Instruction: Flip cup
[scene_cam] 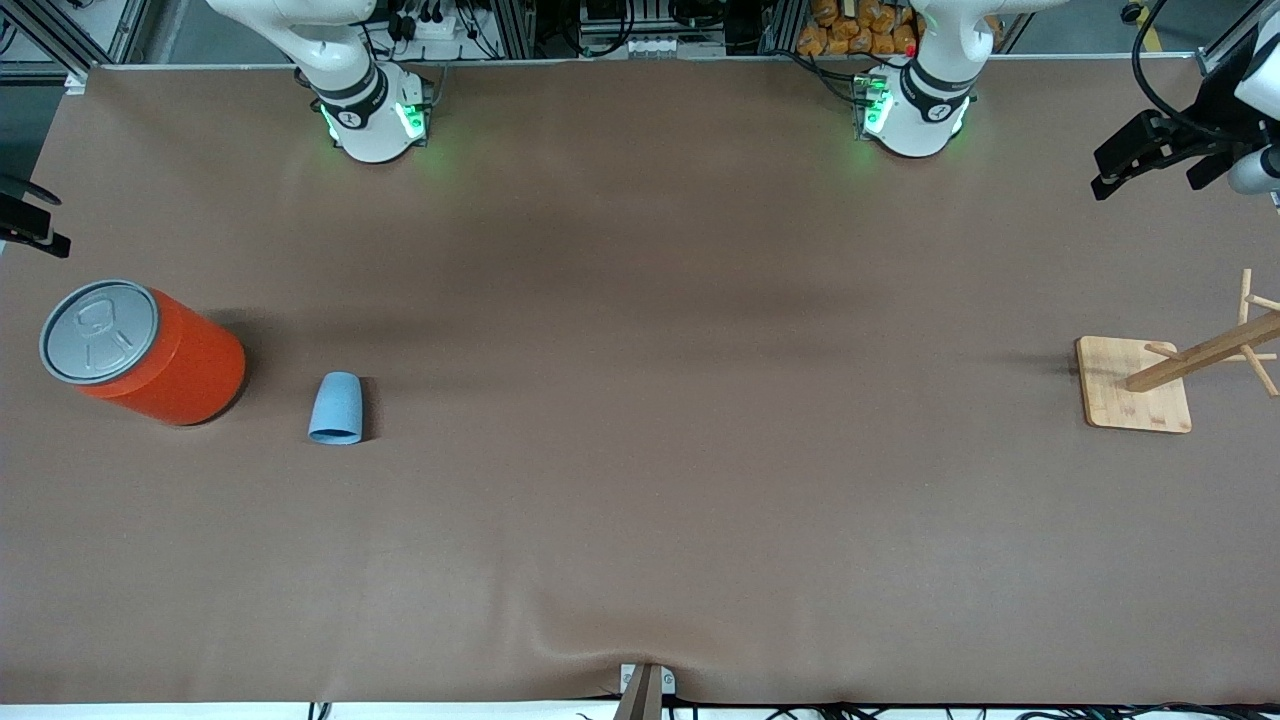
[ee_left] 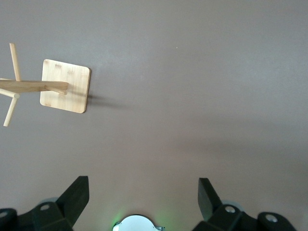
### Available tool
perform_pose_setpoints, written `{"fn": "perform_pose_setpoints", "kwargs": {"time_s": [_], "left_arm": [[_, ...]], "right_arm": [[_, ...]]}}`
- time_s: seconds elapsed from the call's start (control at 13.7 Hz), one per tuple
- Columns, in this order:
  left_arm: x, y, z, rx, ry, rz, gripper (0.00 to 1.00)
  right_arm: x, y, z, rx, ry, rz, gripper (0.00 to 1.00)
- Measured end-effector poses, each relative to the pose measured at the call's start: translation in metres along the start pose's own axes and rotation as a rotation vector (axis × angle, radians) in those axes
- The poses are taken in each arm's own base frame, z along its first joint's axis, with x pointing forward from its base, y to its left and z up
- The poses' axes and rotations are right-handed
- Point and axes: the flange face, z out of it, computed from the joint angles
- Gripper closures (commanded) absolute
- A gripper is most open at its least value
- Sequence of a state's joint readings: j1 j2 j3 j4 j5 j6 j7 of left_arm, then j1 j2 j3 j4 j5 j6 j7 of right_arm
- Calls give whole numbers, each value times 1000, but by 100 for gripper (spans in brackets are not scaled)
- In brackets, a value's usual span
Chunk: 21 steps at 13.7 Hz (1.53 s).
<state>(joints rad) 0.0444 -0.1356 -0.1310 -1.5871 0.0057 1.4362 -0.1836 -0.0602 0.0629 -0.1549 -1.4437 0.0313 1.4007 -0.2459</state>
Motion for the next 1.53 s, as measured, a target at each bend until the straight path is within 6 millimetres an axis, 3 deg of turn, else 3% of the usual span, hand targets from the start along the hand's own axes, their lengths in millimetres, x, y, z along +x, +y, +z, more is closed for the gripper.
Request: {"fn": "perform_pose_setpoints", "kwargs": {"time_s": [0.15, 0.37, 0.73, 0.88, 1.1, 1.32, 1.53], "left_arm": [[1, 0, 0, 0, 0, 0, 0], [2, -1, -4, 0, 10, 2, 0], [6, -3, -4, -2, 12, 17, 0], [6, -3, -5, -2, 12, 18, 0], [7, -3, -5, -2, 13, 19, 0], [7, -5, -5, -3, 14, 15, 0], [8, -8, -6, -3, 15, 10, 0]], "right_arm": [[2, -8, 0, -1, 2, 30, 0], [9, -41, 1, -7, 0, 44, 0], [14, -57, 9, -9, -18, 48, 0], [33, -85, 36, -19, -59, 80, 0], [70, -121, 96, -35, -129, 71, 0], [94, -129, 151, 44, -218, 84, 0], [113, -133, 187, 75, -230, 92, 0]]}}
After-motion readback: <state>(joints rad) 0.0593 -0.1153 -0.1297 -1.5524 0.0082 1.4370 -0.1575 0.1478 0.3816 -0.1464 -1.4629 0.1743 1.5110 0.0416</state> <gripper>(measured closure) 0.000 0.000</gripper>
